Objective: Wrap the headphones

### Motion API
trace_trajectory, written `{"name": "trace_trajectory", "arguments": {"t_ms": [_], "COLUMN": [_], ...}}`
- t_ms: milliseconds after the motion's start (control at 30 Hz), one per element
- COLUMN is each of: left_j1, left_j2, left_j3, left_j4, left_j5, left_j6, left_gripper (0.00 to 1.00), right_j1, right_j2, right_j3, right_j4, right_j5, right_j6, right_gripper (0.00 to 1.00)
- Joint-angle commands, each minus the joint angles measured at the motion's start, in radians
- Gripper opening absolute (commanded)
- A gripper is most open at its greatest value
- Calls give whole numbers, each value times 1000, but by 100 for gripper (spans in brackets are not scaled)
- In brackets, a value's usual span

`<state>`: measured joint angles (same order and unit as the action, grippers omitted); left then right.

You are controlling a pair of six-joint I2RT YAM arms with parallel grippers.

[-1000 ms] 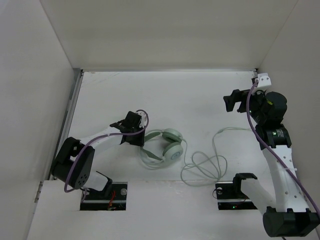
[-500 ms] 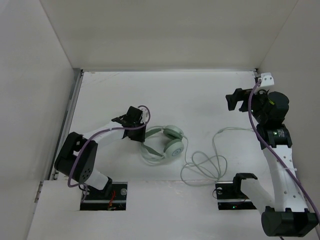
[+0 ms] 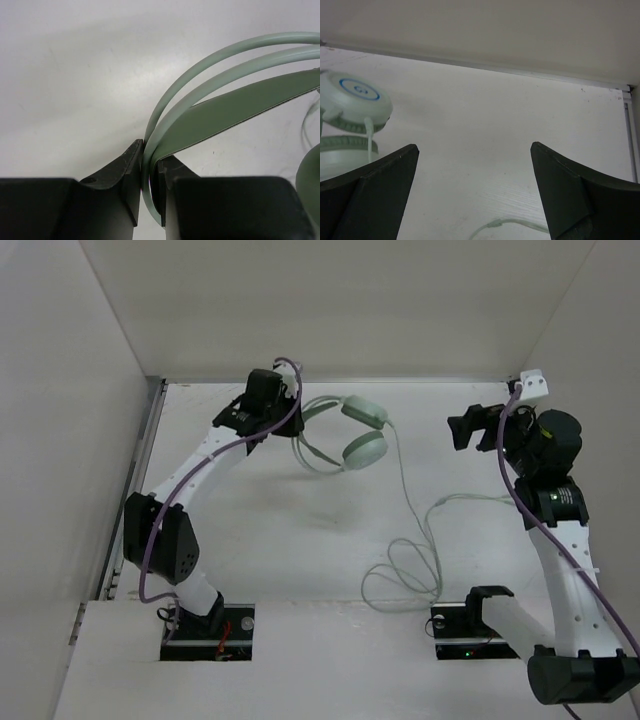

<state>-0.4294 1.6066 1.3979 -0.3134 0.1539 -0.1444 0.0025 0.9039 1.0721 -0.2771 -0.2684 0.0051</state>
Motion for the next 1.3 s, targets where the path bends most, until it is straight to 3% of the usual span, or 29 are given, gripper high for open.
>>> {"name": "trace_trajectory", "arguments": {"t_ms": [0,367,667,1100,1267], "left_j1": [34,96,93,139,142], "left_j2": [38,184,171,125,116], "left_j3": [175,547,654,760,820], "left_j4": [7,-46,-78,-89,-89], "left_j5": [33,33,73,134,160], "left_j6": [9,26,19,-20,-43], "left_gripper": [0,0,0,0,1], "right_j1": [58,253,412,466,466], "right_j2": [21,104,173,271,299], "right_j3": [92,164,118,45,14], "right_j4": [38,21,117,351,470], "right_j5": [-26,-109,-112,-78,-135], "right_j6": [-48,-85,-157,-137,-79], "right_gripper": [100,100,100,100,99]}}
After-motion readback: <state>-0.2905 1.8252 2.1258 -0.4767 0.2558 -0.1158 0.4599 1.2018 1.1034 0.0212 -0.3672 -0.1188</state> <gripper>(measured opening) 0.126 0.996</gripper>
